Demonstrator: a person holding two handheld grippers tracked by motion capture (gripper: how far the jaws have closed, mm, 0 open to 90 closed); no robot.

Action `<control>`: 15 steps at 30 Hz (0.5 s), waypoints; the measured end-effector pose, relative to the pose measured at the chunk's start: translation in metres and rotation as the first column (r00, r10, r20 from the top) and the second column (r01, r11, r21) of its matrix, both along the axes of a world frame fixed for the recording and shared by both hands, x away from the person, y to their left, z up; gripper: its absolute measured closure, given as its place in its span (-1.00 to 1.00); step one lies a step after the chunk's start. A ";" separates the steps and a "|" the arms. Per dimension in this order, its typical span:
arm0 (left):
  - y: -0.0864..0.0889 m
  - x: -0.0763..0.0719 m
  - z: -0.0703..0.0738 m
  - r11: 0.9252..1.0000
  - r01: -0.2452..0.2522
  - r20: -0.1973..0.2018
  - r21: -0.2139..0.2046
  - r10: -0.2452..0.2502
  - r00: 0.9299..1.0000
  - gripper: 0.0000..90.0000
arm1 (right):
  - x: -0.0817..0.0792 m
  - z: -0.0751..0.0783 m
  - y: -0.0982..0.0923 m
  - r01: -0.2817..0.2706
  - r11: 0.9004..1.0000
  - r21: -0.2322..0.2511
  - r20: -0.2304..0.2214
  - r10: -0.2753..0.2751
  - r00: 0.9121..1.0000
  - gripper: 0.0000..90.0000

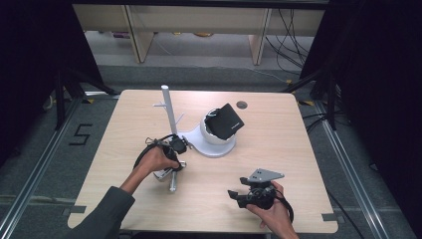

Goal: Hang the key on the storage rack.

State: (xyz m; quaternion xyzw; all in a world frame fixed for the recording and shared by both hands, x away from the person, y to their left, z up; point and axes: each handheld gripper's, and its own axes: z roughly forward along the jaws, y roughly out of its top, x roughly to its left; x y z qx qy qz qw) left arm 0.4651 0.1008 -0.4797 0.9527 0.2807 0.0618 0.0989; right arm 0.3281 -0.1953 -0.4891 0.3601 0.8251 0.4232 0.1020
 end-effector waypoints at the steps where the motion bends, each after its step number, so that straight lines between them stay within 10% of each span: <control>1: 0.000 0.001 0.001 1.000 -0.001 -0.009 0.008 0.001 1.000 0.28 | 0.000 0.000 0.000 0.000 1.000 0.000 0.000 0.000 1.000 -0.24; 15: -0.009 -0.007 0.002 0.995 0.069 -0.077 0.072 -0.063 0.995 0.56 | -0.001 -0.001 0.003 -0.004 1.000 -0.011 -0.002 0.004 1.000 -0.24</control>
